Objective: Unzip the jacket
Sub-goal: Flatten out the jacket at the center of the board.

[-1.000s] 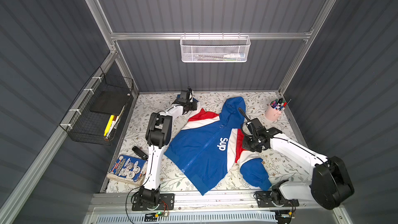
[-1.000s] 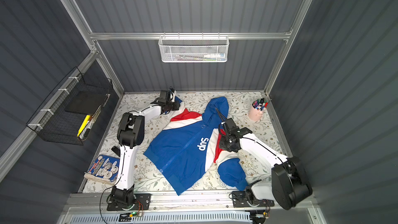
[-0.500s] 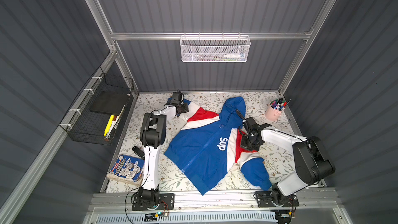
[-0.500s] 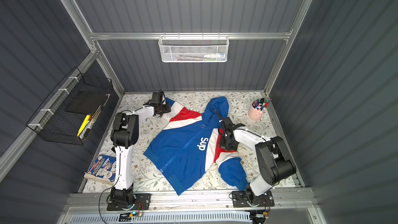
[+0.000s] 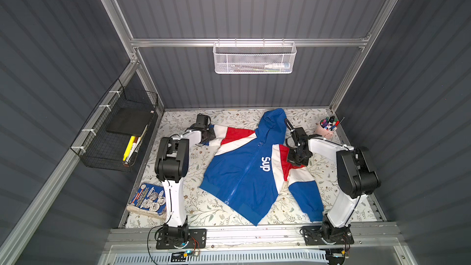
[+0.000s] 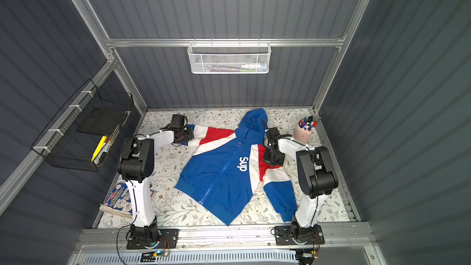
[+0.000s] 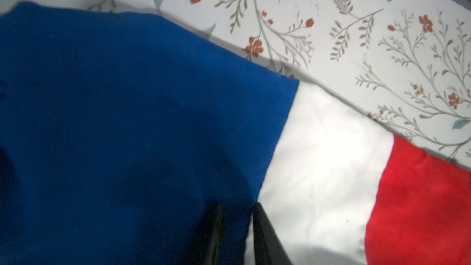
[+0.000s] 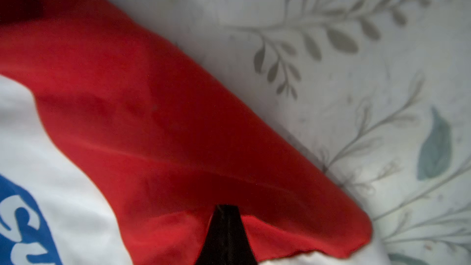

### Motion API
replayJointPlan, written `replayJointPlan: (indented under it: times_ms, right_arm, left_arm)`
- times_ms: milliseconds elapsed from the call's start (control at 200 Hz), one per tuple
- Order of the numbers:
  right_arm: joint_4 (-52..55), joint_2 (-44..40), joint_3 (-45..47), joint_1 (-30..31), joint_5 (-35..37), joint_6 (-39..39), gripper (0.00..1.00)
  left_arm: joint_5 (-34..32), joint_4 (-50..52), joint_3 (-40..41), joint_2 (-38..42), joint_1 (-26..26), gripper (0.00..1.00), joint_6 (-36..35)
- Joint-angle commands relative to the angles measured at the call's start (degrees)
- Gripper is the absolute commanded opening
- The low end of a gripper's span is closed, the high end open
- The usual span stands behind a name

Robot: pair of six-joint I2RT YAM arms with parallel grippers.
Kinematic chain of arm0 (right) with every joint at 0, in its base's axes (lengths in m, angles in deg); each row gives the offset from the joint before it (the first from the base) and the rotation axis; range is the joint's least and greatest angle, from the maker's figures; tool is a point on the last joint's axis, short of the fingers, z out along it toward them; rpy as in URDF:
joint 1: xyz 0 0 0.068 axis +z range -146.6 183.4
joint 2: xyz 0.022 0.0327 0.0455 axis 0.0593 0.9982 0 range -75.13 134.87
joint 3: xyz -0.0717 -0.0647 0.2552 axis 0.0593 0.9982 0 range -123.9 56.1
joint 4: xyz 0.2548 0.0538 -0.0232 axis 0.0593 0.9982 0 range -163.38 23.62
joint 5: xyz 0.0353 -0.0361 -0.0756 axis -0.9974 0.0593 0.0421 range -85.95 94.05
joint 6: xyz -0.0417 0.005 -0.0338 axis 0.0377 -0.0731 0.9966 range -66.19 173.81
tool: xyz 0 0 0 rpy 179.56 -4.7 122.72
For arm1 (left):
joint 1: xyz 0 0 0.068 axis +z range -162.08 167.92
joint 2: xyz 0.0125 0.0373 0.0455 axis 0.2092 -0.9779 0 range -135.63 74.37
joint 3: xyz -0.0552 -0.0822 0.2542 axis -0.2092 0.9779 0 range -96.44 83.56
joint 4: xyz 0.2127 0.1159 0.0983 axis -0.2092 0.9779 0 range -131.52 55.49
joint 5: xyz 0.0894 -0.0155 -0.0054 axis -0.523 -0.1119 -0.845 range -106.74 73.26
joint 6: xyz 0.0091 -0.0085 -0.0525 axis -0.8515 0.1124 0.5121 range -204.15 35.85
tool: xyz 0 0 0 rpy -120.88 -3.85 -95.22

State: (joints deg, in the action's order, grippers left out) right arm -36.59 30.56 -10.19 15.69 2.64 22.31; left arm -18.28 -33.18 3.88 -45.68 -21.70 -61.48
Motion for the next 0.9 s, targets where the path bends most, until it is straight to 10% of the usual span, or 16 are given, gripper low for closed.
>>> replayJointPlan:
  times_ms: [0,620,896]
  right_arm:
    - [2.9,5.3,-5.2,-1.7,2.6,3.4,0.02]
    - [7.3,12.7,-21.6,1.9,-8.7,12.9,0.08]
    - [3.5,-3.0,-14.2,2.9,-4.1,7.8,0.11]
  left_arm:
    - [-1.1,2.7,6.6,3.3,0.5,0.24,3.6]
    - [-3.7,3.5,21.0,25.0,4.2,0.20,7.8]
    - [8.3,-3.2,19.5,30.0,3.8,0.30,-5.0]
